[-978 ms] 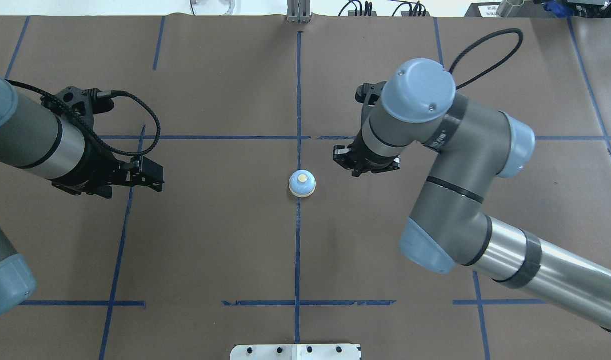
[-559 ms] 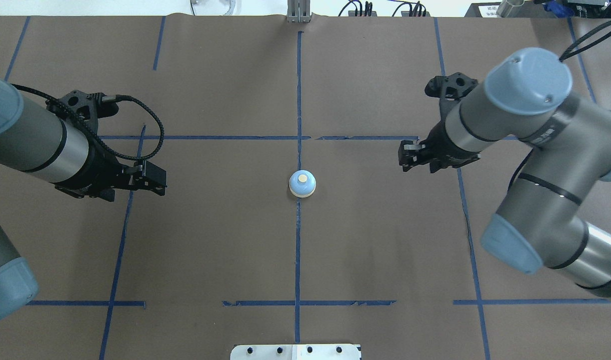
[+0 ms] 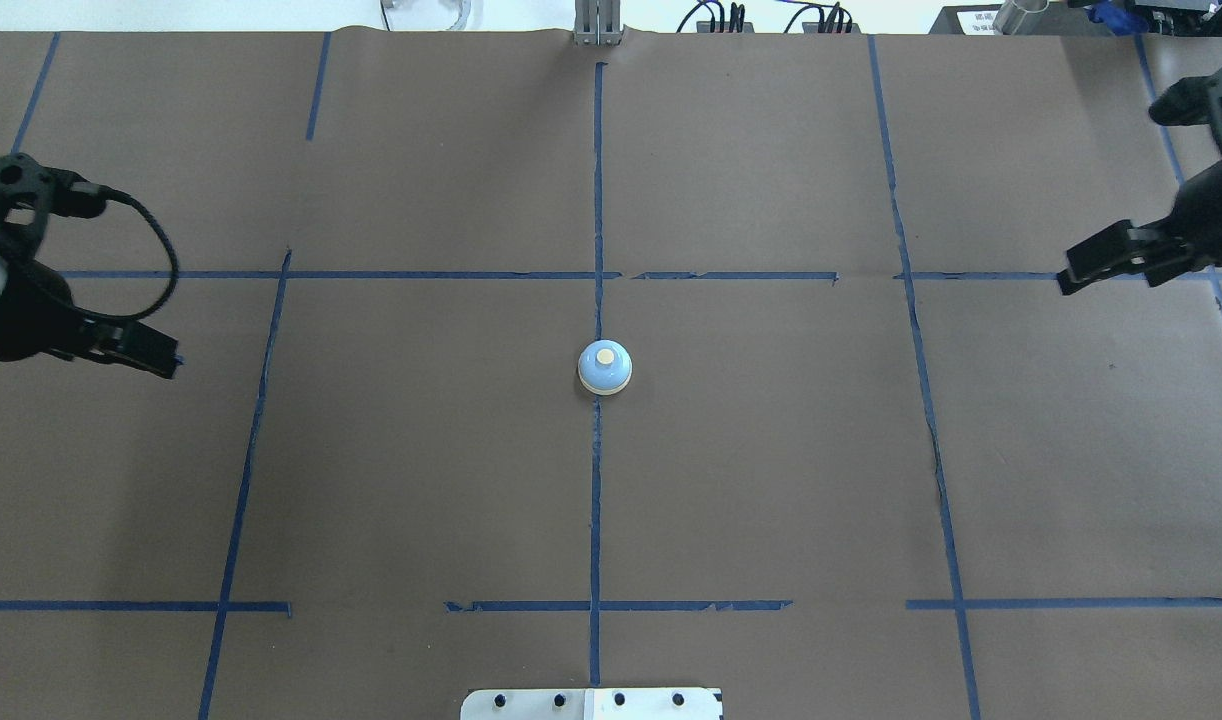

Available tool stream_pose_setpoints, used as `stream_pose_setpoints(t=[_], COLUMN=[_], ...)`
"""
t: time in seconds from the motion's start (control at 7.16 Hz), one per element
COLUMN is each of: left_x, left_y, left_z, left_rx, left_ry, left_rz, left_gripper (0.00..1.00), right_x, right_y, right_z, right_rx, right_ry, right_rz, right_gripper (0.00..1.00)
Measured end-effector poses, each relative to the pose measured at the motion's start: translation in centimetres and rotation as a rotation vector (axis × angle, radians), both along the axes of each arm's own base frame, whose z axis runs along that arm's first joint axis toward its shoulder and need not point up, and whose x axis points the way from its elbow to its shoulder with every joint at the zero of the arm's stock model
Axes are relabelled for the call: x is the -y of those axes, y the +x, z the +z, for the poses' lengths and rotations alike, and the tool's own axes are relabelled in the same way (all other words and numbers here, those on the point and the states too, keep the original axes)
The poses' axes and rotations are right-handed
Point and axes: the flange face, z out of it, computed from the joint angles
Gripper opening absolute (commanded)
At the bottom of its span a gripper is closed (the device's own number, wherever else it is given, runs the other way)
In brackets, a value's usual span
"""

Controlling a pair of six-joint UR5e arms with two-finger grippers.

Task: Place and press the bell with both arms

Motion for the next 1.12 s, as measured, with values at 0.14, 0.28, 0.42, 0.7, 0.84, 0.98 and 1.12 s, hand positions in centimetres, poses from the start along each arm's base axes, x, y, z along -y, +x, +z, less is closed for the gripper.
stream_pose_setpoints(t=[0.14,0.28,0.42,0.7,0.84,0.98,1.12], left_x=[0.8,1.0,0.4,-1.5,-2.8,-4.1,-4.7], left_y=[-4.6,-9.4,-14.2,-21.3,-22.7,-23.5,-24.5], left_z=[2.4,5.2,8.9,17.7,21.6,24.1,25.5], left_rx=[0.035,0.053,0.059,0.037,0.018,-0.003,-0.015], left_ry=[0.052,0.081,0.094,0.066,0.017,-0.040,-0.090], left_rz=[0.032,0.074,0.119,0.184,0.195,0.181,0.134], left_gripper=[1.00,1.00,1.00,1.00,1.00,1.00,1.00], right_x=[-0.7,-2.0,-3.9,-7.8,-9.1,-9.8,-10.0], right_y=[4.3,8.2,11.7,17.3,19.0,19.6,19.8], right_z=[3.3,6.6,9.7,15.2,17.1,18.3,19.1], right_rx=[-0.029,-0.054,-0.068,-0.082,-0.084,-0.084,-0.084], right_ry=[0.031,0.043,0.046,0.039,0.030,0.023,0.015], right_rz=[-0.016,-0.027,-0.034,-0.057,-0.074,-0.092,-0.100], right_gripper=[1.00,1.00,1.00,1.00,1.00,1.00,1.00])
